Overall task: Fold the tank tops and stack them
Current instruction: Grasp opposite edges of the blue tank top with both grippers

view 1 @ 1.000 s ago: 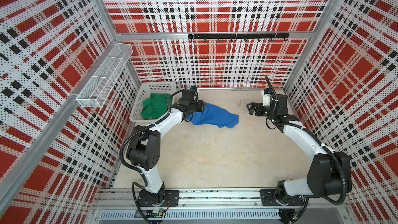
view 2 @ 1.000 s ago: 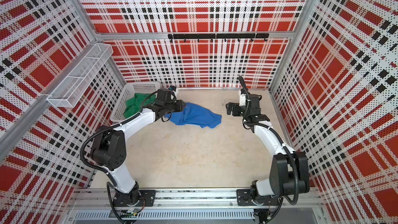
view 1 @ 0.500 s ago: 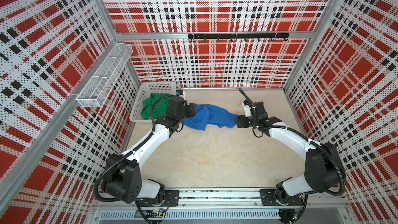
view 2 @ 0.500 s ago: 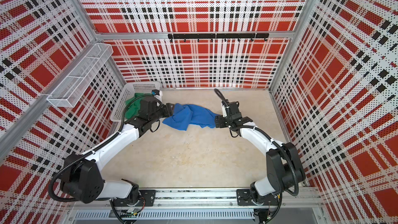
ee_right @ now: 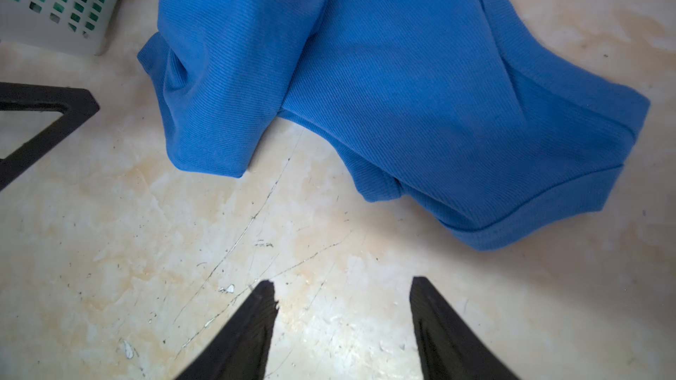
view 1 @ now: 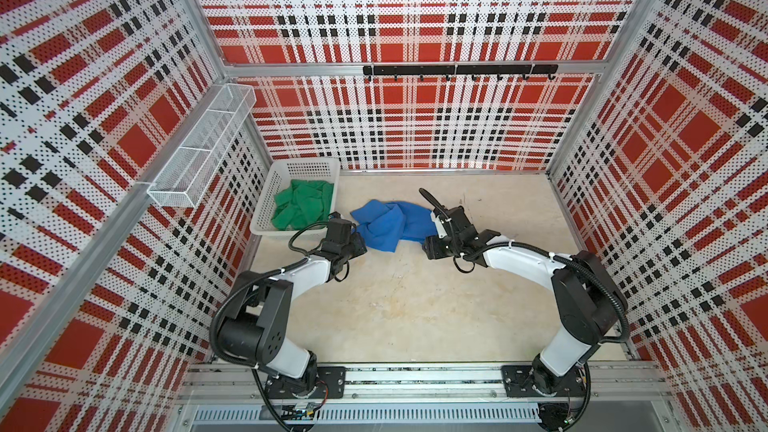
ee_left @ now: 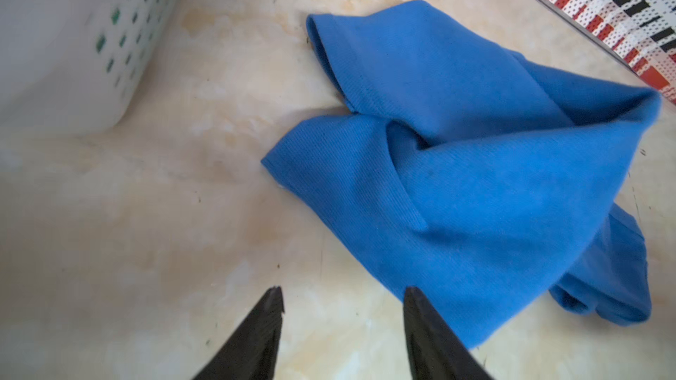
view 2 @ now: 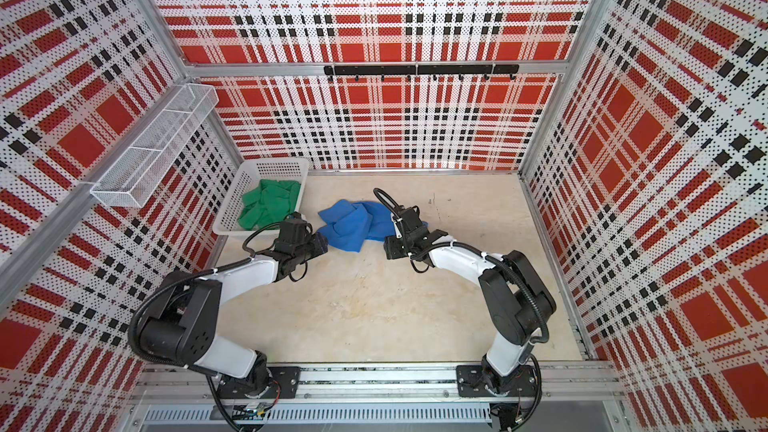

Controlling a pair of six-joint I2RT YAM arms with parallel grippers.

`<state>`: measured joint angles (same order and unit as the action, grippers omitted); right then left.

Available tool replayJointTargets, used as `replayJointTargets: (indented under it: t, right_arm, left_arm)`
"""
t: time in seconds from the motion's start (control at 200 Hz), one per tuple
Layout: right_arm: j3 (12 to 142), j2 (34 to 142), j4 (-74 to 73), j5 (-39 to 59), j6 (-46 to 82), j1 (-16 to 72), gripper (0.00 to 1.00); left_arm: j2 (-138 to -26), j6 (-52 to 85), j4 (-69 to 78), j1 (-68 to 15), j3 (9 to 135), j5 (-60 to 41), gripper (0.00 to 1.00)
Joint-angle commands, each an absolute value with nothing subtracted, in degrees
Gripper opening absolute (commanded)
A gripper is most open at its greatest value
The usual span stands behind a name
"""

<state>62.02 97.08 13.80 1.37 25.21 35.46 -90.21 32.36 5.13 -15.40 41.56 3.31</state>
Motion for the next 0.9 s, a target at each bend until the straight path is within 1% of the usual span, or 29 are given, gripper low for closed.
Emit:
replayJointTargets:
  t: [0.0,0.125,0.18,0.281,0.366,0.456,0.521,0.591,0.616,0.656,0.692,0.722,0.892]
  right_arm:
    - [61.8,95.1,13.9,-0.9,26.0,35.7,0.67]
    - [62.6,97.4,13.5,-0.7,26.3,35.7,0.70]
    - [63.7,99.4,12.8,-0.6,26.6,35.7,0.71]
    - [66.1,103.5,12.5,-2.0,27.1,35.7,0.70]
    - [67.8,106.5,11.8,-4.2,27.2,35.7,0.69]
    - [69.3,109.7,11.1,-5.1,27.7,35.7,0.66]
    - [70.6,111.6,11.5,-5.7,27.7,35.7,0.56]
    - [71.8,112.8,13.3,-8.3,27.4,35.6,0.44]
    - [72.1,112.9,14.1,-9.6,27.3,35.5,0.36]
    - [72.3,112.4,15.3,-11.2,27.1,35.2,0.19]
    - [72.0,111.4,15.8,-12.6,26.8,34.9,0.07]
    - [71.5,110.0,15.7,-13.3,26.3,34.5,0.00]
    - [69.9,100.0,17.9,-13.5,22.0,30.7,0.00]
  left_arm:
    - [-94.4,33.9,11.8,-15.1,43.7,7.0,0.58]
    - [-99.8,36.4,17.2,-15.3,45.1,6.8,0.58]
    - [-101.8,38.0,19.4,-15.1,45.5,6.2,0.54]
    - [-104.5,38.9,20.7,-15.2,46.8,7.3,0.38]
    - [-105.0,39.1,21.1,-15.3,47.4,7.5,0.20]
    - [-103.8,38.9,21.0,-15.4,47.6,7.8,0.01]
    - [-101.7,38.7,20.6,-15.6,47.5,8.7,0.00]
    - [-98.7,37.9,19.6,-15.8,47.5,10.0,0.00]
    - [-97.5,37.3,19.5,-15.8,47.4,10.3,0.00]
    - [-95.6,36.6,19.9,-15.8,47.2,10.6,0.00]
    - [-94.0,36.0,20.1,-15.6,47.5,10.7,0.00]
    - [-92.8,35.5,20.1,-15.4,47.9,10.7,0.00]
    - [-84.4,31.1,14.4,-15.5,54.1,11.3,0.00]
